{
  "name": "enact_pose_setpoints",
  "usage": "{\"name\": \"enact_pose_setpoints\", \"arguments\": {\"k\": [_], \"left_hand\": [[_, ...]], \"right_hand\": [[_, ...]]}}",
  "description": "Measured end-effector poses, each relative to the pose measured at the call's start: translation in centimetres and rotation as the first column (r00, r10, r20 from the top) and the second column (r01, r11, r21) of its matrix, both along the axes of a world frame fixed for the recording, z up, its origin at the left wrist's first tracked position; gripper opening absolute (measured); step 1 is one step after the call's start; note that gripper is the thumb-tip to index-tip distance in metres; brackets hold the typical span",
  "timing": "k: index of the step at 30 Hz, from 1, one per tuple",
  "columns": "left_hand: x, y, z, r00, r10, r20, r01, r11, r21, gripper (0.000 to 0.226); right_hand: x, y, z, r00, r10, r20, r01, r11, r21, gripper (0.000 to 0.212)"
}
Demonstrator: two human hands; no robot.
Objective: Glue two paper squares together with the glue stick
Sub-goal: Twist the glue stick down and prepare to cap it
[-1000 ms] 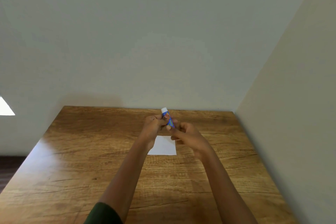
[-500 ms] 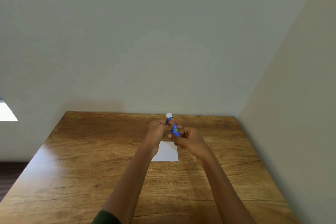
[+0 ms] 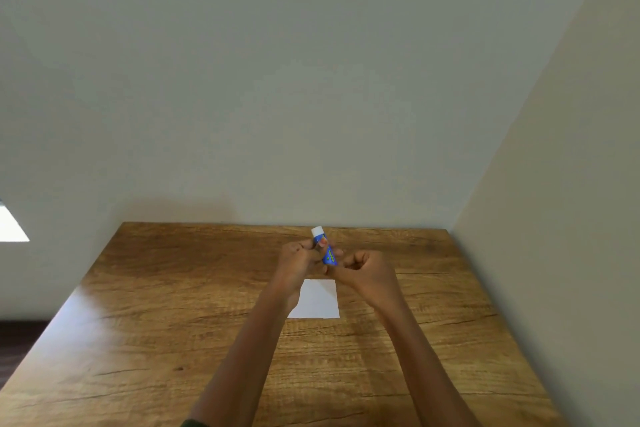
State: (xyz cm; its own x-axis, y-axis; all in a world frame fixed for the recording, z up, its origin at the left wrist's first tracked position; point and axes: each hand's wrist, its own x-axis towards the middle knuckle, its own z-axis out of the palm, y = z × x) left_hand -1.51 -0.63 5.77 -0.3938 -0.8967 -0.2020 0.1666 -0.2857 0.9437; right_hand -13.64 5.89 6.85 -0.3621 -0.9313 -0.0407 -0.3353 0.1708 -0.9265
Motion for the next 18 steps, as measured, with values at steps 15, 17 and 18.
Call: {"name": "enact_pose_setpoints", "arguments": {"k": [15, 17, 18], "left_hand": [[0.07, -0.29, 0.17, 0.999, 0.007, 0.053, -0.005, 0.999, -0.033, 0.015], [-0.20, -0.21, 0.34, 0.999, 0.001, 0.048, 0.001, 1.000, -0.028, 0.015], [-0.27, -0.23, 0.36, 0.999, 0.000, 0.043, 0.001, 1.000, -0.024, 0.015]], "right_hand": [[-0.08, -0.30, -0.56, 0.998, 0.034, 0.054, -0.036, 0.999, 0.028, 0.030], [0.29, -0.44, -0.69, 1.000, -0.026, -0.008, 0.026, 1.000, -0.003, 0.033], [0.36, -0.48, -0.70, 1.000, -0.019, -0.016, 0.019, 1.000, -0.002, 0.033]]}}
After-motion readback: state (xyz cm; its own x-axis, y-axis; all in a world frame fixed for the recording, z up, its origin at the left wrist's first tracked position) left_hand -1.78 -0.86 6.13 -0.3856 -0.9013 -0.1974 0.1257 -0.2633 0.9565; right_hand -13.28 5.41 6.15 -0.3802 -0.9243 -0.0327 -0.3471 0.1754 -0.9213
